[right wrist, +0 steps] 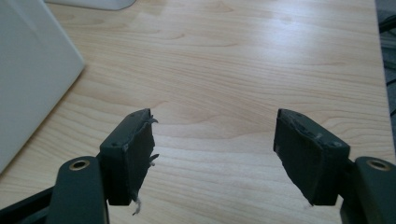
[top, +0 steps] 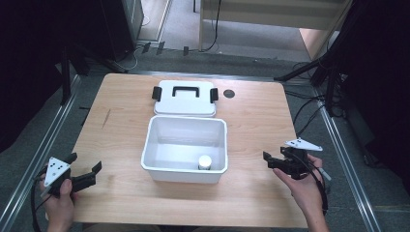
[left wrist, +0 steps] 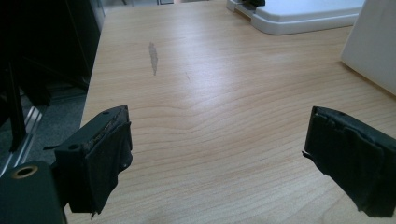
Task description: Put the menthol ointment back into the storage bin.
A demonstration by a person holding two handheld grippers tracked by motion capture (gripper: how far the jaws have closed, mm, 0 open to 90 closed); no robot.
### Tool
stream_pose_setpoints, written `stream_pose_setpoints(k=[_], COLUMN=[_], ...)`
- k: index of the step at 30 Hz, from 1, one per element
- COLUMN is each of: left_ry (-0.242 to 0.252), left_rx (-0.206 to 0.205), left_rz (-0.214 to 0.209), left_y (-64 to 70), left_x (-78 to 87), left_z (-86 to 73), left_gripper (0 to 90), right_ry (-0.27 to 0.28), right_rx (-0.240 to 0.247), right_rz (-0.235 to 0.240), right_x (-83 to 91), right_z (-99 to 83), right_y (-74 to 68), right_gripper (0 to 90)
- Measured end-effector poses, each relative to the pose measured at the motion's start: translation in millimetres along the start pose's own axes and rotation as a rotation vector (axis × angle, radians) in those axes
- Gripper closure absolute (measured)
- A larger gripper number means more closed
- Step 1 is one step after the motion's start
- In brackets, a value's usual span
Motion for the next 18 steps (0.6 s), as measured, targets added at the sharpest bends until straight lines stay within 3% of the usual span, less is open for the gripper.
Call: stream_pose_setpoints(k=[11,18], left_ry=[-0.005,-0.003], left_rx=[-0.004,-0.001], left_rz=[-0.001,-0.002], left_y=[0.1,0.6], left_x=[-0.2,-0.5], left_z=[-0.2,-0.2], left_gripper=[8.3,8.3], right_ry=[0.1,0.115], right_rx=[-0.048,-0.068], right_rz=[-0.021,-0.034], right_x=[-2.6,-3.0], right_z=[-19.8,-33.7], right_y=[20.8,31.8], right_gripper=[30.2,30.1])
Point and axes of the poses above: each handheld gripper's, and its own axes: x roughly backward along the jaws, z roughly out of its top, y roughly to its right, the point moved 9 cm from there along -x, roughly forward along the jaws, and after that the axes turned 14 degrees about -z, right-handed, at the moved point
